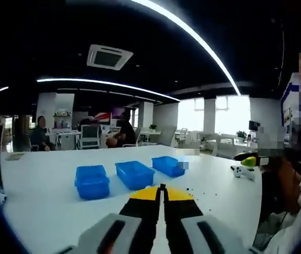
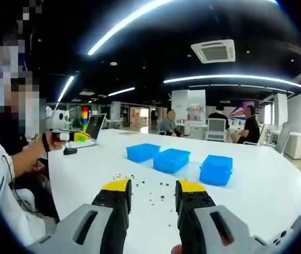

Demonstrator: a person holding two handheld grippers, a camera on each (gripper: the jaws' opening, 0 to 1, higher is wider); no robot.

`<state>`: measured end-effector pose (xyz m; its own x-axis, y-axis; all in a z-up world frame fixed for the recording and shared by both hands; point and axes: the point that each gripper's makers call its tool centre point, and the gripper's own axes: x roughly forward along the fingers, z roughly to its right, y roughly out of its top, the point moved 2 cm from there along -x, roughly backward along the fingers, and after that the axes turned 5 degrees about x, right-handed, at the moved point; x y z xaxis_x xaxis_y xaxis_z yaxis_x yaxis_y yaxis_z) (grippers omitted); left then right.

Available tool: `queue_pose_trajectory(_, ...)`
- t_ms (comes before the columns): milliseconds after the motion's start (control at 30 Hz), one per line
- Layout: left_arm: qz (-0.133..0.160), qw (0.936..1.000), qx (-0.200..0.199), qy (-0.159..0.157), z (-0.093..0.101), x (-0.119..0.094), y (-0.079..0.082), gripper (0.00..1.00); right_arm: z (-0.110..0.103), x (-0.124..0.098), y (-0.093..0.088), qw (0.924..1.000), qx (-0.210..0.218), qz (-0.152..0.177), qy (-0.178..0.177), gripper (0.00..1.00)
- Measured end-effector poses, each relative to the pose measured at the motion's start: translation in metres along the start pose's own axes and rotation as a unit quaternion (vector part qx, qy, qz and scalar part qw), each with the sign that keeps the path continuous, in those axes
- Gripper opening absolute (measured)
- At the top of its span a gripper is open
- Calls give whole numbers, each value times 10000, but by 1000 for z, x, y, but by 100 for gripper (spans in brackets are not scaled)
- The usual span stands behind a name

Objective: Pick up the resistors one by one and place each resistor into its matching bin, sorting the parts by color and model until every resistor is separated into the correct bin for its type

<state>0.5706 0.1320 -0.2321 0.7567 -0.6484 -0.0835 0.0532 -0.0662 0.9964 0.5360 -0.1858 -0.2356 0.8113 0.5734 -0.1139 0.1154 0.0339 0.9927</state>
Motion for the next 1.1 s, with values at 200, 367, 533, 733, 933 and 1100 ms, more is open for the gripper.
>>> queue_pose_trajectory(200, 227, 9988, -297, 323, -30, 14, 14, 6, 1, 1, 12, 9999, -55, 117, -65, 35)
queue_pose_trajectory(367, 148, 9980, -257, 557, -62, 43, 27, 6, -1, 0, 15, 9998, -103, 135, -66, 35)
queue_pose_trajectory(533, 18, 9960, -461, 767, -92, 76, 31, 6, 2, -3, 18, 9997, -133, 177, -108, 35)
queue_pose_trajectory(733, -127, 9888, -902, 1182, -131, 112, 24, 6, 4, -6, 19, 9996, -156, 200, -133, 34)
queue_pose_trajectory(933, -325, 9857, -711, 1494, -167, 154, 9, 6, 7, -10, 21, 9994, -153, 246, -172, 34)
queue_pose_trajectory(1100, -516, 9823, -572, 1710, -186, 177, 2, 6, 9, -10, 24, 9993, -146, 273, -206, 34)
